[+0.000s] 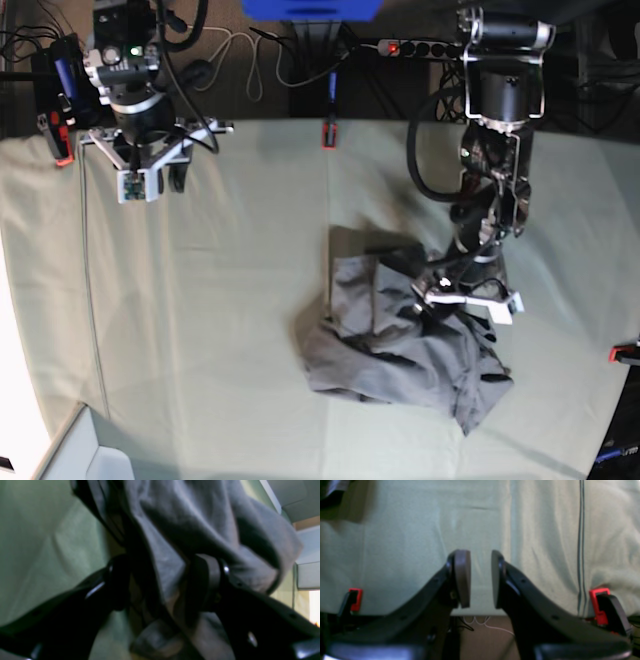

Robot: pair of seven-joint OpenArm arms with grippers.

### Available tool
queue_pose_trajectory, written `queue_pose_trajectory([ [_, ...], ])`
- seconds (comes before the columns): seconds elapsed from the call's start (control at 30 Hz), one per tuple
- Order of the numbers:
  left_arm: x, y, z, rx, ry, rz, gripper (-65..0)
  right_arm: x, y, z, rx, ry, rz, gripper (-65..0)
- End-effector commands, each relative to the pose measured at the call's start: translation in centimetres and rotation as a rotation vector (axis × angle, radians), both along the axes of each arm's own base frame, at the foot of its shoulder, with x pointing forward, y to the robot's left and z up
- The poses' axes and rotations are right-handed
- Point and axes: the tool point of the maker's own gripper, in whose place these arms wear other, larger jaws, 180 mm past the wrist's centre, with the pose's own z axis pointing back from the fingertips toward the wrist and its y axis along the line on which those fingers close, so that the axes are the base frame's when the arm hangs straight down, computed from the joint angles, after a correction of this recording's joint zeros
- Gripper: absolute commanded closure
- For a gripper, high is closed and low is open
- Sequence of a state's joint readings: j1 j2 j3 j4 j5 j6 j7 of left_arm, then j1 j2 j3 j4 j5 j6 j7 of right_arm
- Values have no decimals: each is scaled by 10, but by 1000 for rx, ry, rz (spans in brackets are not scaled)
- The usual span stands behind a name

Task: Layout the t-shirt on the table in an organized manner, then fold the t-shirt properly
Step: 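Lift the grasped shirt with the left gripper and drag it outward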

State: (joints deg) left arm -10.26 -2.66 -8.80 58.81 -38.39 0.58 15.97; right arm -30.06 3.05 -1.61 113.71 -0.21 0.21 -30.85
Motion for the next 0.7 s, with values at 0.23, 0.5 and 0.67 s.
queue_pose_trajectory([
  [0.23,15,-2,7,-21,-22,7,-145,5,-2,9,-8,-40,2,-152],
  [0.5,4,3,37,3,-111,3,-2,10,-1,12,-5,-52,5,-152],
  [0.67,-17,24,80,75,-222,-3,-1,14,-1,14,-5,-64,5,-152],
])
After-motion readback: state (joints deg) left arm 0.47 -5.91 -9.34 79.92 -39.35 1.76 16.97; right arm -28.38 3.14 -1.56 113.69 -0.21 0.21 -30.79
